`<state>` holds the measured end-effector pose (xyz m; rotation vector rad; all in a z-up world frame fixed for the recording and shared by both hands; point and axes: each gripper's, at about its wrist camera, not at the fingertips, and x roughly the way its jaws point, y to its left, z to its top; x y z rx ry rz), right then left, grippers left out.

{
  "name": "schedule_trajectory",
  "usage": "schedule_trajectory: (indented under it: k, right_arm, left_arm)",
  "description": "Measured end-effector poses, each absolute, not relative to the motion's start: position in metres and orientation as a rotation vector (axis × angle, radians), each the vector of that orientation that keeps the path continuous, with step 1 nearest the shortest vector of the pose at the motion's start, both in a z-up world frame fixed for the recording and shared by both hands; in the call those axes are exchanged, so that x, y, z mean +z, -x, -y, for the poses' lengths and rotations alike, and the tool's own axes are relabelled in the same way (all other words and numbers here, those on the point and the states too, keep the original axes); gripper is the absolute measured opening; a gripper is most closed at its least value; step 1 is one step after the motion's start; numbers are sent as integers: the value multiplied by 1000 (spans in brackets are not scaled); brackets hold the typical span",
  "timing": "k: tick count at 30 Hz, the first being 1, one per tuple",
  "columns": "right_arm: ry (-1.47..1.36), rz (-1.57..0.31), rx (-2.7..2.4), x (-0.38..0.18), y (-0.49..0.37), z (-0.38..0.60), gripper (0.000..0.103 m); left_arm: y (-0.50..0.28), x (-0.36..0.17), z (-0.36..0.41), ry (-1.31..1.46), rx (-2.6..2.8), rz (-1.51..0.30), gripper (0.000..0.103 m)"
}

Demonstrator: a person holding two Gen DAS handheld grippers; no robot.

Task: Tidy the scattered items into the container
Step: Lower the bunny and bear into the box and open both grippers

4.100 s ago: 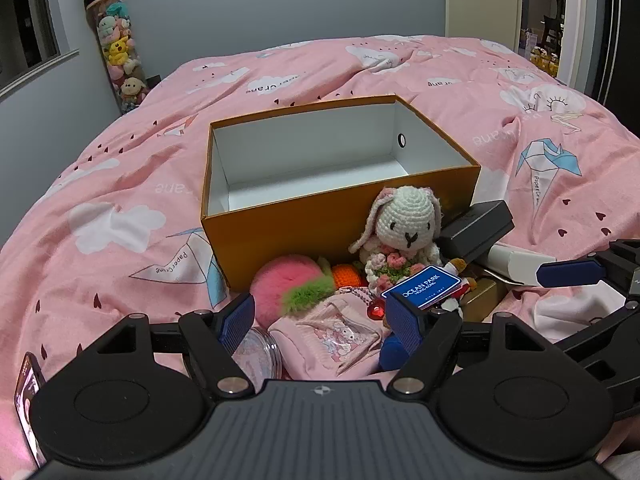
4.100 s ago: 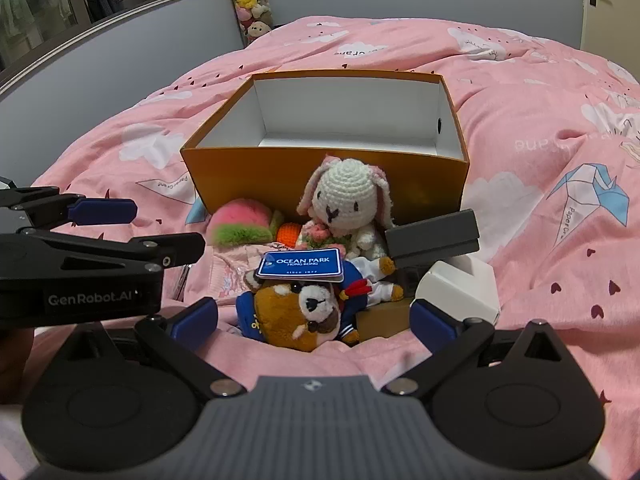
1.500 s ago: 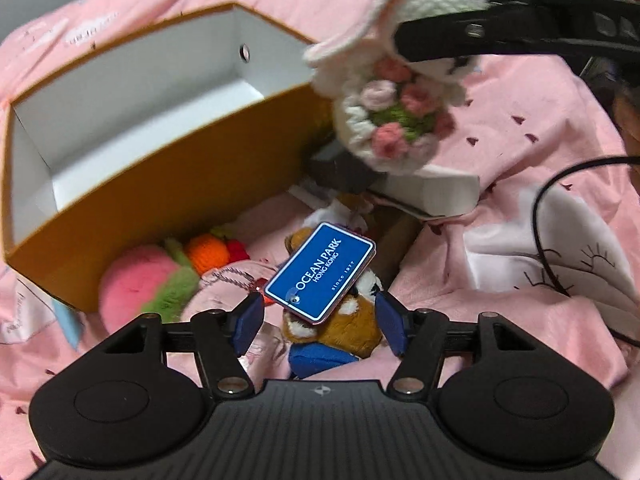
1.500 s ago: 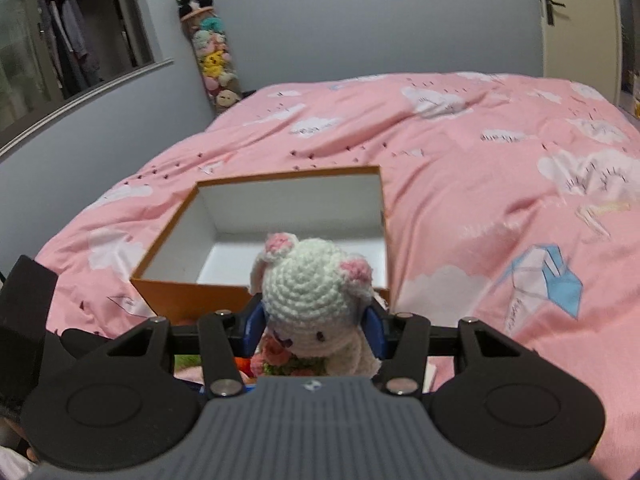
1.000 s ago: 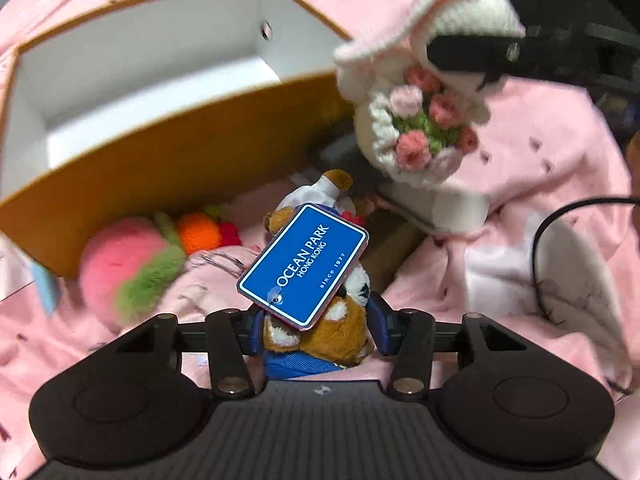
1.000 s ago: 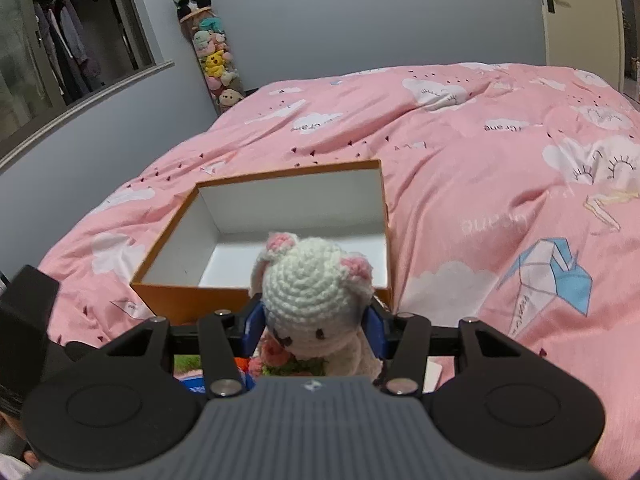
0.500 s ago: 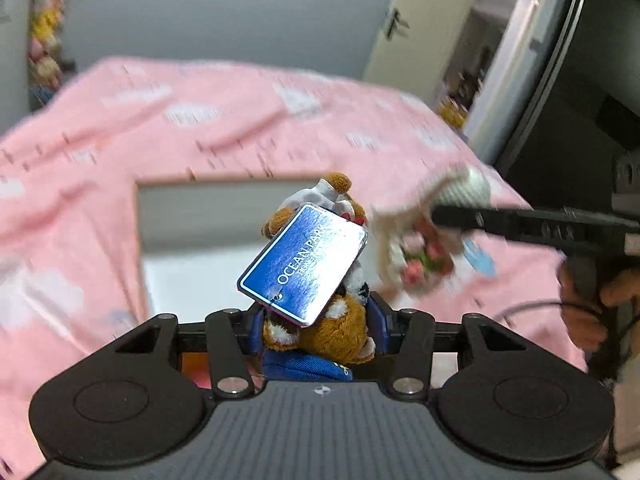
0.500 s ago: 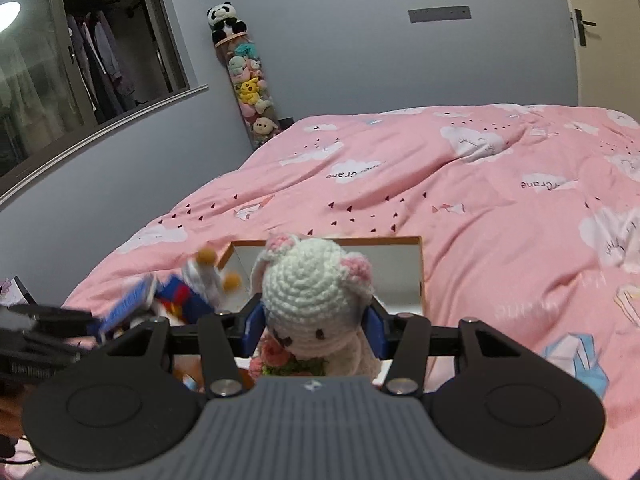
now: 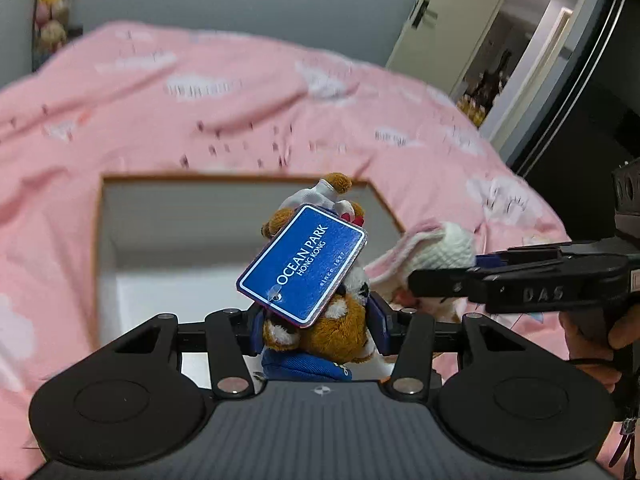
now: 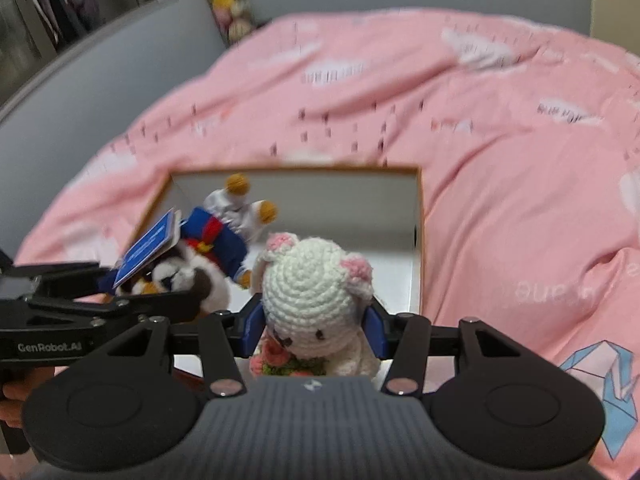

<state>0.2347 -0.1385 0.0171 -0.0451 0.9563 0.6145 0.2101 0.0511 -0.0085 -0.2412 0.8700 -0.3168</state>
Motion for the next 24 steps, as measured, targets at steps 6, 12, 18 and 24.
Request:
schedule_trajectory:
  k: [6,12,18,24]
  right_arm:
    - [132,-1072,611,-11,-252,127,54]
    - [173,-1146,608,-33,-262,123,55]
    - [161,-1140,603,-36,-266,125,57]
    - [93,-1061,619,-19,-262,138,73]
  left_arm:
    - [-229,-43,-49,272,-325,-987,57]
    - [-239,-63,-46,275,-321,-1057,57]
    - [-255,-74,-46,297,-298,-1112,57]
    - [-260,-79,-34,238,-296,-1138,58]
